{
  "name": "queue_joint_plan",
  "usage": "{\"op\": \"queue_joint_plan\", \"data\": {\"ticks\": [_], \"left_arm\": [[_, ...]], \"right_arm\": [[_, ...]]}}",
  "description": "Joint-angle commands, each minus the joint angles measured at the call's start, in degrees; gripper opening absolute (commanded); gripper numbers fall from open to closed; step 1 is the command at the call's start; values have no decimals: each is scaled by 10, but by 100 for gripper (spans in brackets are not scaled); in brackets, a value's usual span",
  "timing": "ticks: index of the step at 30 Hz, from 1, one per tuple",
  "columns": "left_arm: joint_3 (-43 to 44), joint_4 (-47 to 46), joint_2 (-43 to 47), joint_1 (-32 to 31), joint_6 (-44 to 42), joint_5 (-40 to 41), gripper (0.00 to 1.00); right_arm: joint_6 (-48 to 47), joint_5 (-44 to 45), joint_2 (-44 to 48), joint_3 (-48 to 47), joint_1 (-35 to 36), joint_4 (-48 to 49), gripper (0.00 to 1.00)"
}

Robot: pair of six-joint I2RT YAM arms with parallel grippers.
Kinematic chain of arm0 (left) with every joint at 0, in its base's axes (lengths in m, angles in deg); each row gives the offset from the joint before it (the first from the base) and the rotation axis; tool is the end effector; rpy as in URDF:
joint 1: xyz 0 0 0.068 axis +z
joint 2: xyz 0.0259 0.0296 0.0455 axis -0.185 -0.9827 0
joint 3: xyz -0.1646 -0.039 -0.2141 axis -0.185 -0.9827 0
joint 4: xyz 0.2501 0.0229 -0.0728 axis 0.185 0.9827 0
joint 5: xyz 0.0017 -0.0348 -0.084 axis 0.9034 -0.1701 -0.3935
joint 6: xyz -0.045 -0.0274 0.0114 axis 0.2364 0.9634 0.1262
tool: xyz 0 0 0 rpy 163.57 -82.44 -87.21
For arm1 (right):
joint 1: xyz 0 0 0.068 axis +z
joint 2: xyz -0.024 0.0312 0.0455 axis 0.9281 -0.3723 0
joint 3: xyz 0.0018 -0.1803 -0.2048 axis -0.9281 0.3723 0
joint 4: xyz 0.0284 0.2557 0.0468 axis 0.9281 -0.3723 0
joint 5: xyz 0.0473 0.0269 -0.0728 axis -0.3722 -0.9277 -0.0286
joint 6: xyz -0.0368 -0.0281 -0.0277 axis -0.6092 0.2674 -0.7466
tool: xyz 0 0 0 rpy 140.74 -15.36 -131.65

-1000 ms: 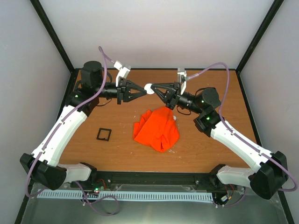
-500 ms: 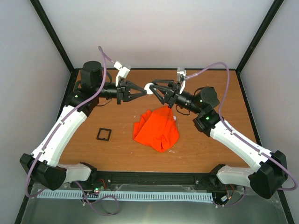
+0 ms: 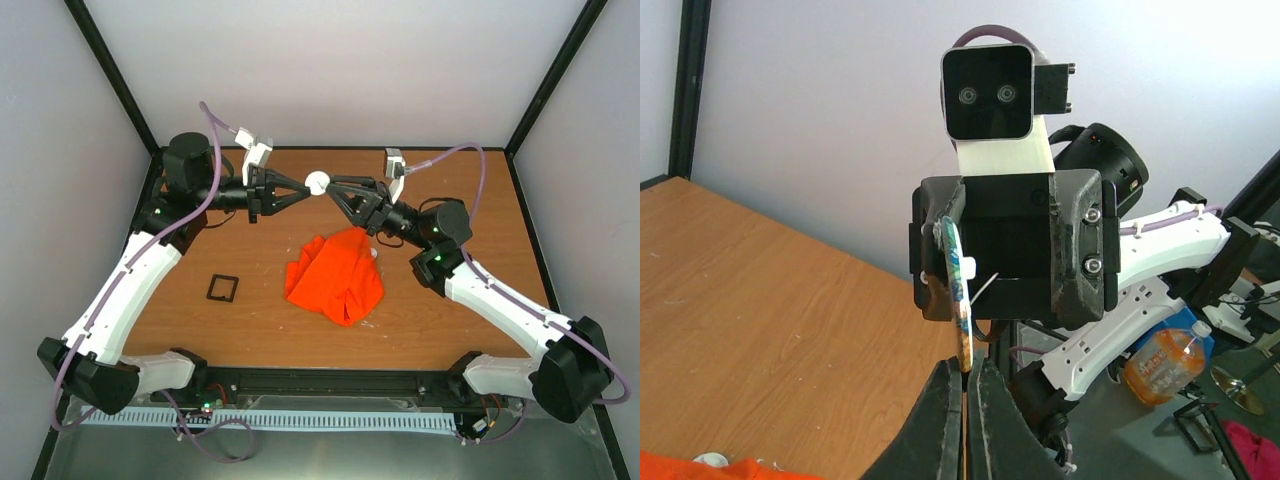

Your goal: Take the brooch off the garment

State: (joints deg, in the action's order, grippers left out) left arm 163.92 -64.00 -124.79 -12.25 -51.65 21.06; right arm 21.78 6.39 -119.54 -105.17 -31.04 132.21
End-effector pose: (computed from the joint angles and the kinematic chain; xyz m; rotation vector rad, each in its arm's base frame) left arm 0.2233 -0.1282 0.4426 0.9145 1.6361 -1.4133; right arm 0.1993 0.1766 0.3939 -0.5220 1.2125 1.6117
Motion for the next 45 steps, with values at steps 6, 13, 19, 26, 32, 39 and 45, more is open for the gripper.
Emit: {"op": "queue_joint_plan", "data": {"ticks": [6,13,19,26,32,39,45], "left_arm": [[-5,-27,11,3,-1,-37,1],[-9,-28,14,2,-9,-57,1],[-9,-24,16,2,-31,-22,1],[-8,-18,17,2,-50,3,1],[-6,-17,17,2,-53,13,1],[-6,-13,16,2,-66,33,1],[-8,-10,17,3,-76,41,1]], "right_arm": [[32,-18,-26,-5,-2,57,41],[68,-25,-32,7,-12,105,28],[104,-46,-48,1,-12,136,24],[118,-55,-56,7,-6,147,27],[96,-54,-57,-1,0,121,20],[51,-39,-52,-18,15,58,15],[50,-34,-56,-20,20,61,14]]}}
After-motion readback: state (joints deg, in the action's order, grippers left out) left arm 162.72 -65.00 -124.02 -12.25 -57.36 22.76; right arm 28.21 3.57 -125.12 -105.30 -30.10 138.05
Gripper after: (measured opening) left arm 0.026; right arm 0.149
